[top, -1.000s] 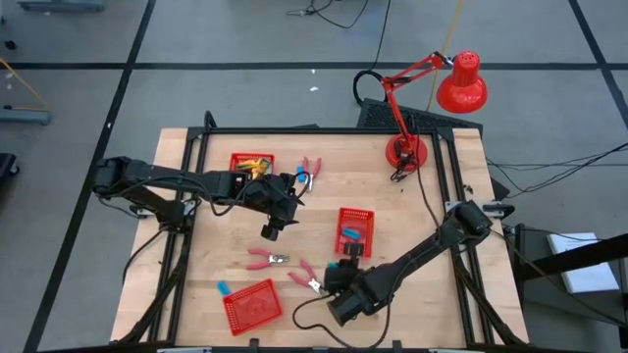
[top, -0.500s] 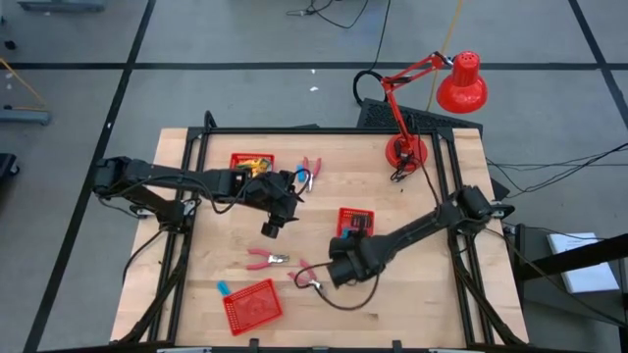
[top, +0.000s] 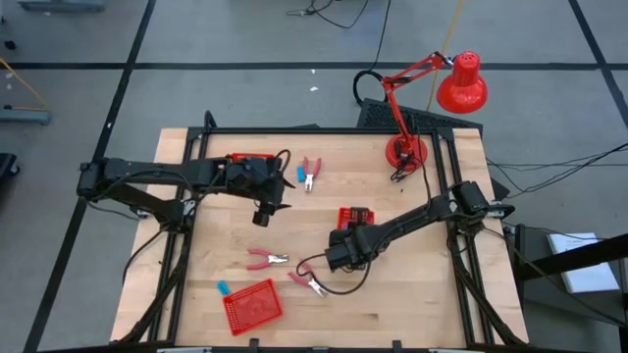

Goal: Pick & Place School Supplies
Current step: Put the blue eraser into the middle red basket, then put the pink hole puncher into the bottom red basket

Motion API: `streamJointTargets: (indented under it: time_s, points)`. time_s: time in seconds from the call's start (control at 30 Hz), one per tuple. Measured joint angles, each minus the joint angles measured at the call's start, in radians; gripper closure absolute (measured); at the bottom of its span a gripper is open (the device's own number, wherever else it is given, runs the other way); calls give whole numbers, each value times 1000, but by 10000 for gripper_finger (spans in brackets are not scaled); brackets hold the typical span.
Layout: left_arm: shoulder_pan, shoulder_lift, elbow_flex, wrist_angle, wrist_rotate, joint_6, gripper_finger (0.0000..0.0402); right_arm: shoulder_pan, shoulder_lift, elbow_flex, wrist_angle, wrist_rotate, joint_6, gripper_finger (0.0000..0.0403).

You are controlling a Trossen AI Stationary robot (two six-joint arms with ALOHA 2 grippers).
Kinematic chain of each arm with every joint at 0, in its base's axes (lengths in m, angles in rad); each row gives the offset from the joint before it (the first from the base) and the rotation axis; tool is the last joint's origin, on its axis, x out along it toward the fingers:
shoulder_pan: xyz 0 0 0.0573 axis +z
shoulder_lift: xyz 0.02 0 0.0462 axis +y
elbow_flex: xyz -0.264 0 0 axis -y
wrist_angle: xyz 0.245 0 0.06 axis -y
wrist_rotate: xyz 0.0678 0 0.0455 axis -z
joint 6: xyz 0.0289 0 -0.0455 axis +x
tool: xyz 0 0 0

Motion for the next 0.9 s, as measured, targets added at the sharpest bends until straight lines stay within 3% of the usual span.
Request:
streamJointTargets:
  time_s: [0.17, 0.3, 0.5, 0.73, 0.9]
  points:
    - [27, -35, -1, -23, 0, 5, 154, -21, 0, 0, -5, 1, 0, 208]
    - [52, -35, 0, -24, 2, 6, 154, -36, 0, 0, -3, 23, -10, 171]
    - [99, -14, 0, -22, 3, -14, 153, -34, -44, -1, -35, 195, 1, 175]
    - [136, 123, 0, 31, -5, -80, 153, 4, -265, -13, -73, 438, 74, 187]
    - [191, 268, 0, 105, -65, -335, 153, 71, -494, -130, 41, 579, 109, 187]
